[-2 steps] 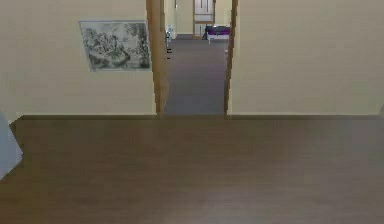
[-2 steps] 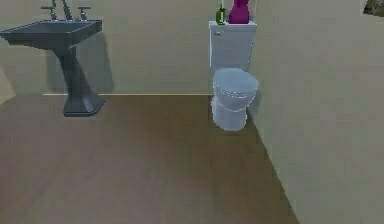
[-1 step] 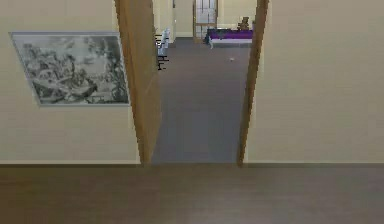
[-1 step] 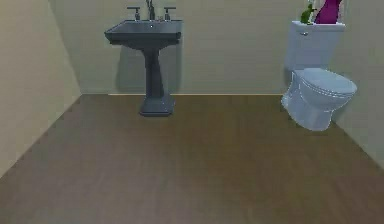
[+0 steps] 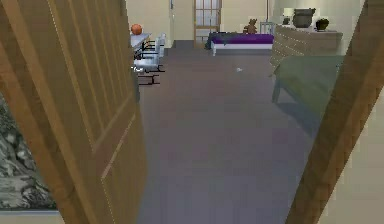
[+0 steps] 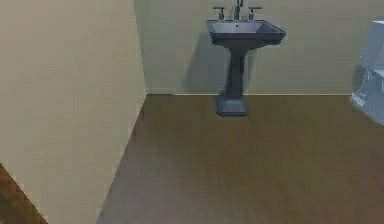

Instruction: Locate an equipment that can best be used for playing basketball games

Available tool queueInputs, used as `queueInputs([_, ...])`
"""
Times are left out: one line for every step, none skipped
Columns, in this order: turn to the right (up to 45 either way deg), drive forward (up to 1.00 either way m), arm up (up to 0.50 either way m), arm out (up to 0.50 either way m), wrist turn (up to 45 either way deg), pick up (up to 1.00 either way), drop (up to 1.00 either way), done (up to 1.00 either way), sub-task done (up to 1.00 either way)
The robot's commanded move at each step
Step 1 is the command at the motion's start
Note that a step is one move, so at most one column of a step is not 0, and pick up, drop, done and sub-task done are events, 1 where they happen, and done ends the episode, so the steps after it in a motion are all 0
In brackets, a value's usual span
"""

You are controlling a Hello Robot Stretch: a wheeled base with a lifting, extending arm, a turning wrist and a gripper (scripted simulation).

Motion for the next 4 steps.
queueInputs([0.0, 1.0, 0.0, 0.0, 0.0, 0.0, 0.0, 0.0, 0.0])
queueInputs([0.0, 0.65, 0.0, 0.0, 0.0, 0.0, 0.0, 0.0, 0.0])
queueInputs([-3.0, 0.0, 0.0, 0.0, 0.0, 0.0, 0.0, 0.0, 0.0])
queueInputs([45.0, 0.0, 0.0, 0.0, 0.0, 0.0, 0.0, 0.0, 0.0])
